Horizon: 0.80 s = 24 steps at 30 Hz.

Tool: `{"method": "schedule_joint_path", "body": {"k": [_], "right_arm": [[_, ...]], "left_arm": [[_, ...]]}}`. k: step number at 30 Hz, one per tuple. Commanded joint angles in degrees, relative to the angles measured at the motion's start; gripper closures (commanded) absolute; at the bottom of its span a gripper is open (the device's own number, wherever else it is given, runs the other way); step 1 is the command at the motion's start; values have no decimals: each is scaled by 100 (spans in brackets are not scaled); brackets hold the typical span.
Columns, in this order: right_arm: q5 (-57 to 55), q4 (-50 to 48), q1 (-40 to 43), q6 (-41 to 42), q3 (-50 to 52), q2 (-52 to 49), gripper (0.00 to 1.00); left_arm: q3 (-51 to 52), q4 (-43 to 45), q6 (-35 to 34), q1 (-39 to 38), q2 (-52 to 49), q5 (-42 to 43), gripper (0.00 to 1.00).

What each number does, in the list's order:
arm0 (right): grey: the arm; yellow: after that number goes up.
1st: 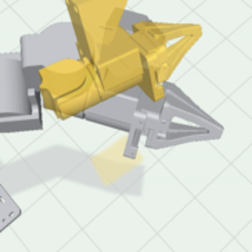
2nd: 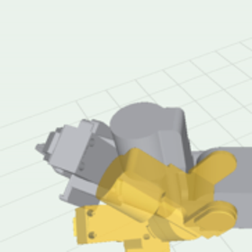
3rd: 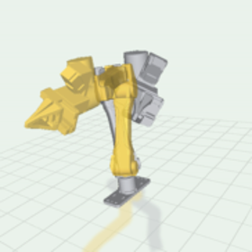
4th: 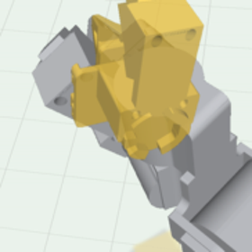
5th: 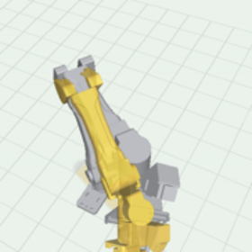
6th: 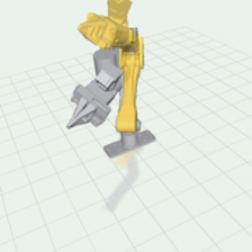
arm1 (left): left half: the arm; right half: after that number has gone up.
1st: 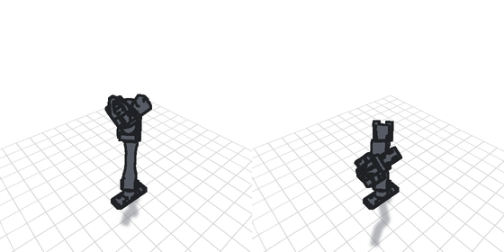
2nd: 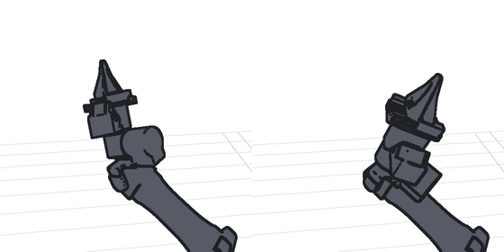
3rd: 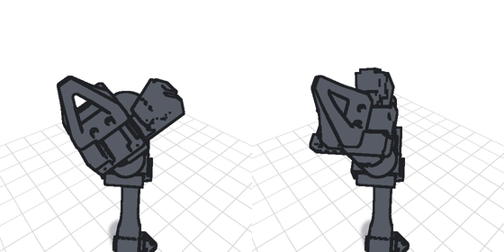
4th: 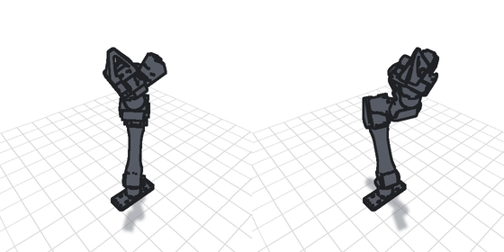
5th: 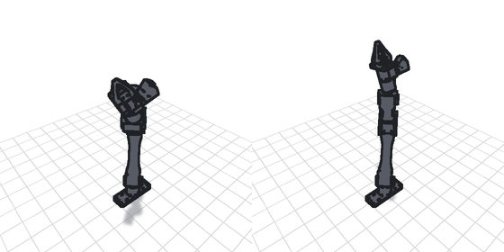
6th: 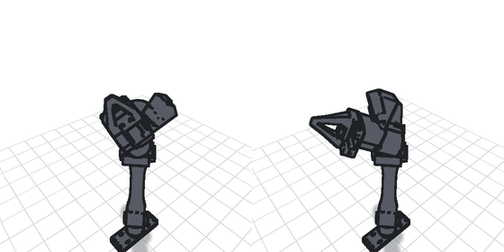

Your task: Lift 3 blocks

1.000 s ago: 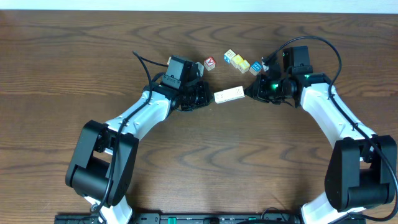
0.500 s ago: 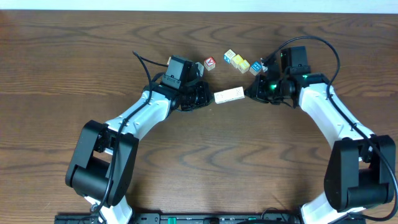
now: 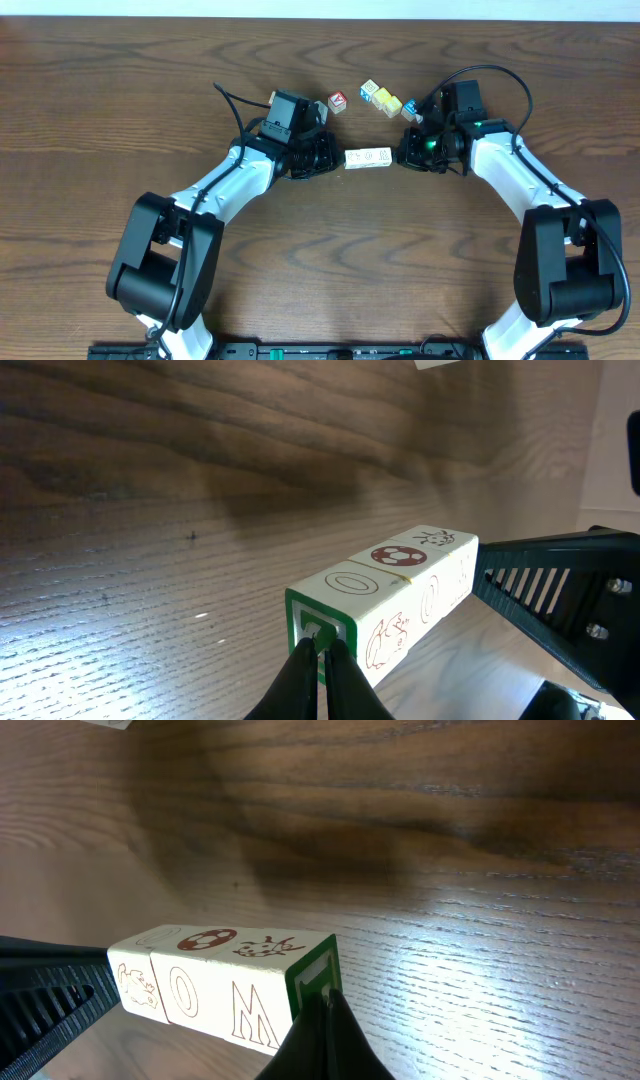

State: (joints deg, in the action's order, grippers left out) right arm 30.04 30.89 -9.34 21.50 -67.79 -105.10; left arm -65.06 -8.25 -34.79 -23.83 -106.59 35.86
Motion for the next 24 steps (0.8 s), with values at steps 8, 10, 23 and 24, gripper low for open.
{"method": "schedule_joint_path", "body": {"k": [8,10,23,24], "right_arm": [[756,-28,-352,31,9,-140,99],[754,-28,-352,31,9,-153,99],[752,-116,-352,-33,9,-455,99],[772,-120,-350,-31,9,-466,99]], "left_arm": [[13,125,-46,-201,-256,549,93],[13,122,-46,-201,-332,551,93],[13,127,-39,-201,-433,544,93],[13,127,-20,-201,-433,542,93]]}}
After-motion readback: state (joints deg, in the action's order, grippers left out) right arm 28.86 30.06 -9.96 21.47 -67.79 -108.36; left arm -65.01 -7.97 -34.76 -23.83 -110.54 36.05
